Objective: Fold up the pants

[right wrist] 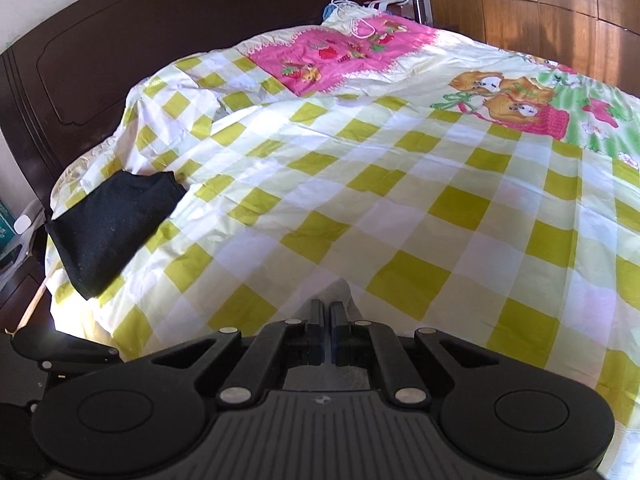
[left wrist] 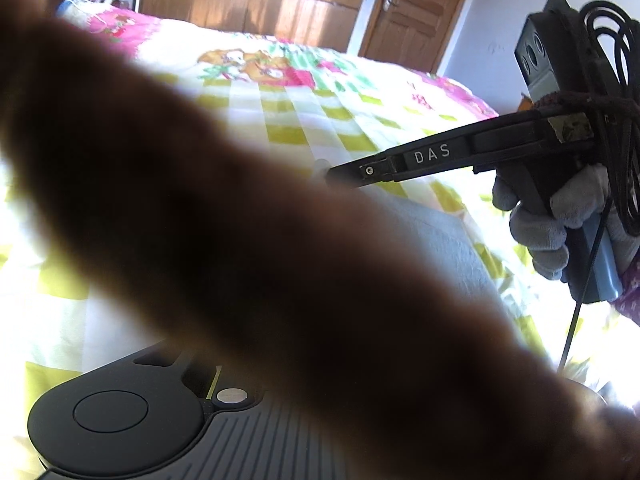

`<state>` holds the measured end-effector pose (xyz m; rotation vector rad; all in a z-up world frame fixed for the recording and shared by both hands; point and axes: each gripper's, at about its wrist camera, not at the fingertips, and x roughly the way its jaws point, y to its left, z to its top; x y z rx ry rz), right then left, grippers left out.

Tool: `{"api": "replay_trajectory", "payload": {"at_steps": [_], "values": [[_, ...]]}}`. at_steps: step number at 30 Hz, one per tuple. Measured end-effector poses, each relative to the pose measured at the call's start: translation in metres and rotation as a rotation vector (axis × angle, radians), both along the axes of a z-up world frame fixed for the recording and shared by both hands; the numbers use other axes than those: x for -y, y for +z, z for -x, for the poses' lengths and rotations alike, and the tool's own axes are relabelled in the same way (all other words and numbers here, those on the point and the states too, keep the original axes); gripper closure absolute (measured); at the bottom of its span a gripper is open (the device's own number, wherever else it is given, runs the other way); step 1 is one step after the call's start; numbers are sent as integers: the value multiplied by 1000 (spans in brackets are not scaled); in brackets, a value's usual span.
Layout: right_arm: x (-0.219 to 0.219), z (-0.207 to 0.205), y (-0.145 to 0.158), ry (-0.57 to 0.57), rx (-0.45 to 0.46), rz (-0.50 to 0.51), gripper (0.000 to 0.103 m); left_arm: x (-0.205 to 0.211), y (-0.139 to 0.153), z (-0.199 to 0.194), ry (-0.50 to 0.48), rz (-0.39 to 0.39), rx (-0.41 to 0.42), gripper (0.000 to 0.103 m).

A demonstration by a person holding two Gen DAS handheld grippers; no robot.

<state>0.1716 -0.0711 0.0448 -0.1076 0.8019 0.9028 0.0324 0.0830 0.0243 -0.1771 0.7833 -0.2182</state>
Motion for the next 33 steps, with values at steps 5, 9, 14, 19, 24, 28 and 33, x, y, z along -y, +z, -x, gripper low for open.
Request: {"api": "replay_trajectory", "payload": {"at_steps": [5,9,14,19,24,28,33], "values": [[-37,-1,-42,-13,-16,81,82,-4,-21,-5,21,-34,-86,88],[-46,7,-62,-25,20,105,79,-3,-30,-4,24,-59,-98,87],[-25,9,-34,-88,34,37,79,-4,-27,0,16,-58,-87,85],[7,29,-12,-168,82,10,78,-4,-16,6,27,-60,-54,82],[37,59,-29,-238,59,49,77,1,-11,11,38,-92,-20,83],[51,70,-61,-298,-52,108,77,6,-21,7,31,-128,-75,82],[66,88,-42,-353,-18,52,77,11,-18,8,36,-156,-87,79]]}}
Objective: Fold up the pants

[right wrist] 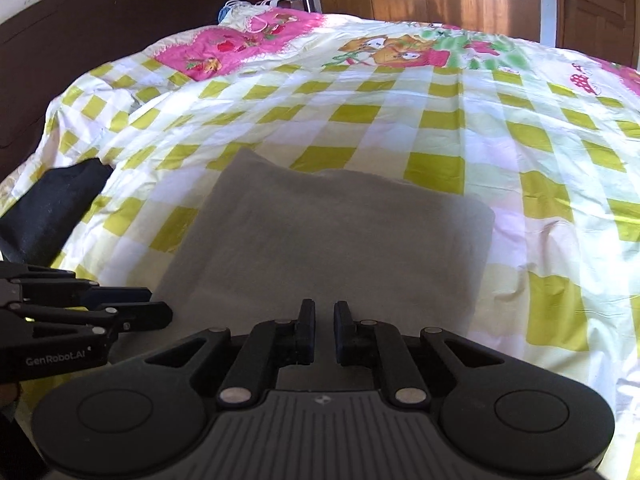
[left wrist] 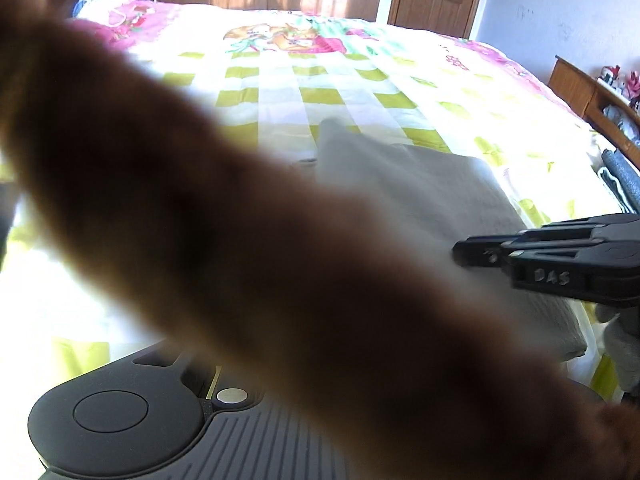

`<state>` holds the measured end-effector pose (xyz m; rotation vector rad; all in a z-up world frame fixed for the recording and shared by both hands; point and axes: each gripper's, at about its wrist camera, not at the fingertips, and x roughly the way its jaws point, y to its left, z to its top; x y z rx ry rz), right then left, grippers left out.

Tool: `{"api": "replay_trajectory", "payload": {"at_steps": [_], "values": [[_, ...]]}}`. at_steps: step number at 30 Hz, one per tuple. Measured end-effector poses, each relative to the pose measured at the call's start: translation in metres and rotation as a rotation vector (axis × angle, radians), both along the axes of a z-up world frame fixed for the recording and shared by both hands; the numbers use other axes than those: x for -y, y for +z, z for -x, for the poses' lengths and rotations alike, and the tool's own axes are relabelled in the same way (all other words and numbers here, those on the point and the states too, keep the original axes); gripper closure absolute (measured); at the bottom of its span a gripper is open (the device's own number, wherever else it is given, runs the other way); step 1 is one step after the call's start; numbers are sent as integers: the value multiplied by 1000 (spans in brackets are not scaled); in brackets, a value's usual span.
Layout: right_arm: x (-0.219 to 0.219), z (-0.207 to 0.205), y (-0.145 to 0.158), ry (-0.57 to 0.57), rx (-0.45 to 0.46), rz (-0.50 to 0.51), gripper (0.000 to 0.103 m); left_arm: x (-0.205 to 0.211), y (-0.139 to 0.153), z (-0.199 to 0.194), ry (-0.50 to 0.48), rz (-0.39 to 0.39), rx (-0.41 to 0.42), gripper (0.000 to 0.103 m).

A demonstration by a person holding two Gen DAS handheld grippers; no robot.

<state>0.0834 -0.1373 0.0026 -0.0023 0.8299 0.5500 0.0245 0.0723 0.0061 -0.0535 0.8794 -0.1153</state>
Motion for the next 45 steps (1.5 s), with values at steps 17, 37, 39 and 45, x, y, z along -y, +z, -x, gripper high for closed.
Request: {"api": "replay_trajectory", "payload": {"at_steps": [17,37,39,45], "values": [[18,39,-9,-41,-3,23,75,20,3,13,-44,-72,-5,80],[28,49,-11,-70,30,8,73,26,-6,11,-54,-113,-34,79],[29,55,-5,-65,45,-9,72,28,-7,10,-56,-118,-37,79],[20,72,-4,10,50,19,70,30,-8,8,-61,-125,-40,78]]}}
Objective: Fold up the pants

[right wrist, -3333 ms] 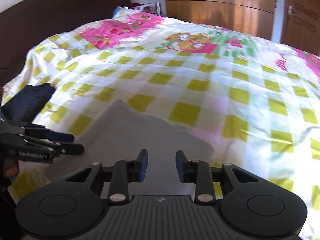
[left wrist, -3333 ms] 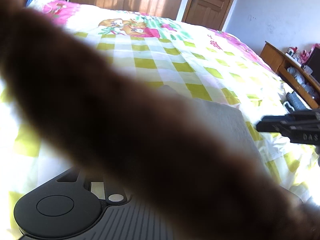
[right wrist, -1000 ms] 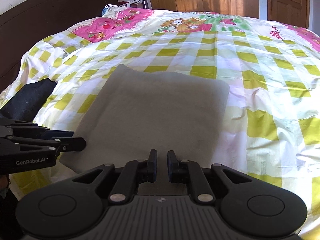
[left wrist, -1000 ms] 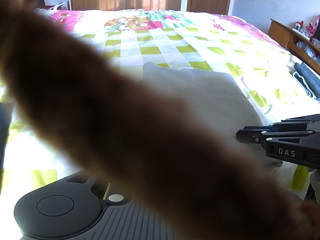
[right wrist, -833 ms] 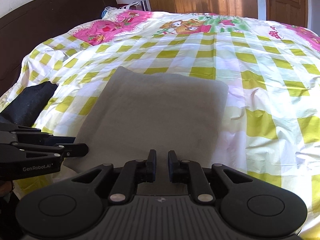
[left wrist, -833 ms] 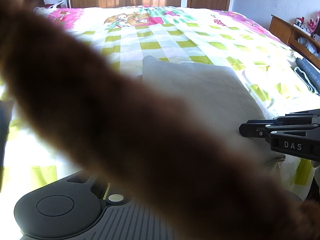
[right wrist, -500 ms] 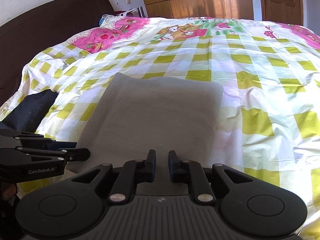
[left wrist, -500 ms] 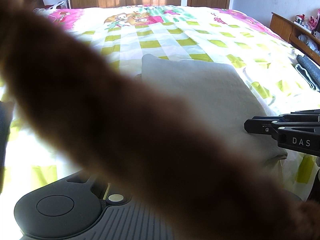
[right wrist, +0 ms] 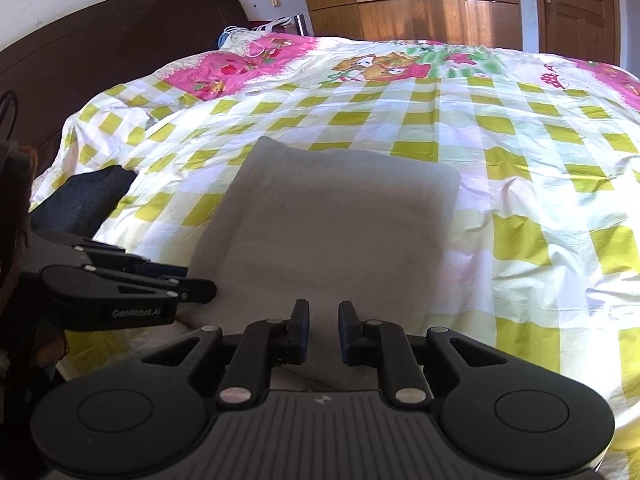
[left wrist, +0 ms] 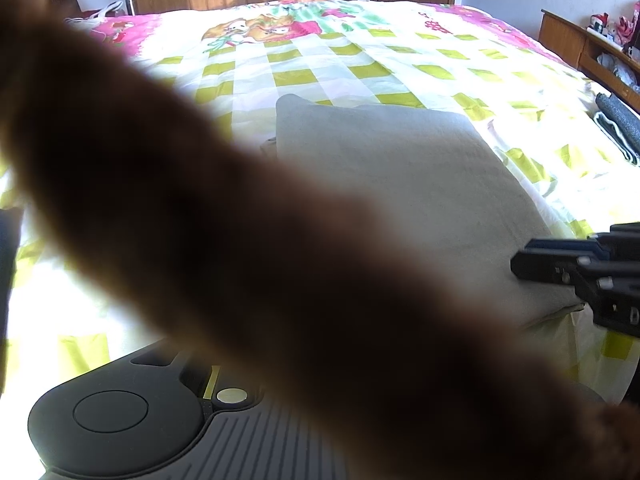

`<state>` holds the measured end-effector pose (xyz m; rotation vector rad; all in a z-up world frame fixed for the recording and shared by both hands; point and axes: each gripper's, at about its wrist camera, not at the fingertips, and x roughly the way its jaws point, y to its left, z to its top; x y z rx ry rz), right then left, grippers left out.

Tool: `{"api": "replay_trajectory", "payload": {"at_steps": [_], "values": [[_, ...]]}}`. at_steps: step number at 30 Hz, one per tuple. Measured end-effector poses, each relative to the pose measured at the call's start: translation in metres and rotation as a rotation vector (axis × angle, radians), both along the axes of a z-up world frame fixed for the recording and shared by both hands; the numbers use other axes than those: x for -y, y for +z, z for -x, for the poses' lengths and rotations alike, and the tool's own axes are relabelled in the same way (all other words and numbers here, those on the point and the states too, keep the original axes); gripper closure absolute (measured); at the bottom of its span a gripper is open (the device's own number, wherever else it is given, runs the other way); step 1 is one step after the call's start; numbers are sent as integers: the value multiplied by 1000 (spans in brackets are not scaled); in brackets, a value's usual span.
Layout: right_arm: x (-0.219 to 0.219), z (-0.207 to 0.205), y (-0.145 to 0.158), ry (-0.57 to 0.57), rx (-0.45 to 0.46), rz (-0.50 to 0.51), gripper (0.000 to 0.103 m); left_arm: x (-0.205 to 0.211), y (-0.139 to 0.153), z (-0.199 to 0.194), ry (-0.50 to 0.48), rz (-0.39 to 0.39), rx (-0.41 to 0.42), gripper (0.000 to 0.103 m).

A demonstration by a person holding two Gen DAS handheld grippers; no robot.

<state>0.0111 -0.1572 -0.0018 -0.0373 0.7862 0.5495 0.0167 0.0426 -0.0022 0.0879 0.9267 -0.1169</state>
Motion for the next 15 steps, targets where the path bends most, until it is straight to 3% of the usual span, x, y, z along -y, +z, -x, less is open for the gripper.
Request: {"api": "replay_trajectory", "payload": {"at_steps": [7,15], "values": [[-21,-9,-14,44,25,115,64,0,-5,-5,-11,5,-3,77],[-34,-49,-18,-7,0,92,64,2,-8,-30,-24,6,6,72]]}}
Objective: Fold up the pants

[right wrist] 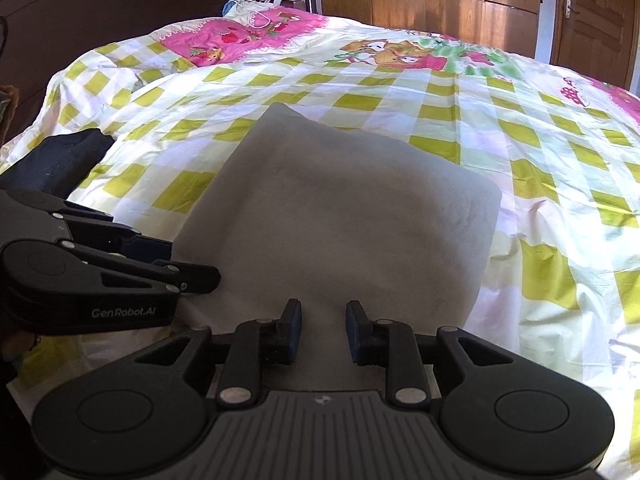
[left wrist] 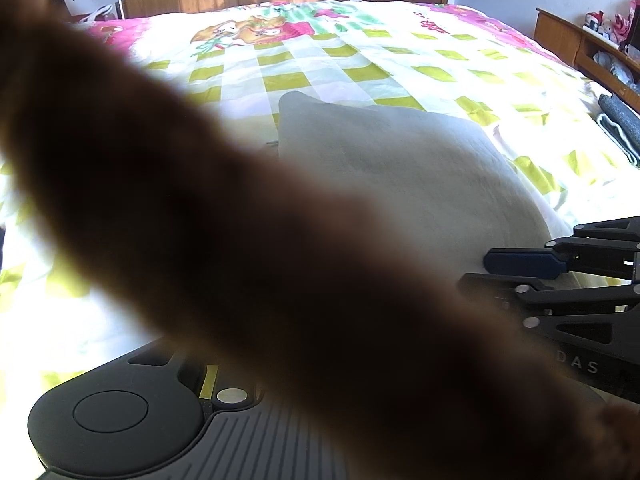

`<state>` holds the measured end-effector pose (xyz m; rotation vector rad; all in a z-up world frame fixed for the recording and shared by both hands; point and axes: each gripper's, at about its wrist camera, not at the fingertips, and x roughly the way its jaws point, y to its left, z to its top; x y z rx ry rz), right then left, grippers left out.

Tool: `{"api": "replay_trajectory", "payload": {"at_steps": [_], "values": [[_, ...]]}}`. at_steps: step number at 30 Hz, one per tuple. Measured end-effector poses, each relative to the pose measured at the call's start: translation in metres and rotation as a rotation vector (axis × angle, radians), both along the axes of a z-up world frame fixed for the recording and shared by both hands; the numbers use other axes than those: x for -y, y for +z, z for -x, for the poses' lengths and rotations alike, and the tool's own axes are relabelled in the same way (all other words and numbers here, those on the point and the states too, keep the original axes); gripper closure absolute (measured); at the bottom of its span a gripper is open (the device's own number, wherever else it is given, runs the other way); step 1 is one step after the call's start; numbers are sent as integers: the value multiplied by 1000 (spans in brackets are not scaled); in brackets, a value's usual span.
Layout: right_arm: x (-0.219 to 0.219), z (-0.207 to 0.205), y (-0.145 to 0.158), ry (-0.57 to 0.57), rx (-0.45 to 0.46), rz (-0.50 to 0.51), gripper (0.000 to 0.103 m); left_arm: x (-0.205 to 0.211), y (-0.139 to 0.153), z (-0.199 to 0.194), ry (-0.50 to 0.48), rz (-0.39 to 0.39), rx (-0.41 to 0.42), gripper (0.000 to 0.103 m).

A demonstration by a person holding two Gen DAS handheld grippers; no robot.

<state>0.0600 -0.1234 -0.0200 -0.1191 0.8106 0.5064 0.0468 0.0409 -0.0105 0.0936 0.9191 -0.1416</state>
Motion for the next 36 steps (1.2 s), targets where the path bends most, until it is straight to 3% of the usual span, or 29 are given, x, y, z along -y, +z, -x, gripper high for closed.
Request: {"api": "replay_trajectory", "payload": {"at_steps": [9,13,15,20,23,25,32,36], "values": [[3,-28,5,-70,19,-8,64,-1,2,-29,5,7,28,70],[31,1,24,-91,-11,-72,64,-2,6,-18,0,8,48,69],[42,20,25,-97,-77,-103,64,-4,7,-12,-5,16,54,70],[41,56,20,-27,-145,-105,64,-6,8,0,-11,26,66,70],[34,49,7,-44,-166,-70,65,-6,7,-2,-6,32,59,70],[38,40,6,-80,-172,-99,65,-6,8,-2,-12,34,56,70],[46,7,13,-192,-118,-48,65,-3,7,-3,-16,68,46,69],[53,17,15,-212,-117,-88,65,4,7,0,-12,59,50,68]]}}
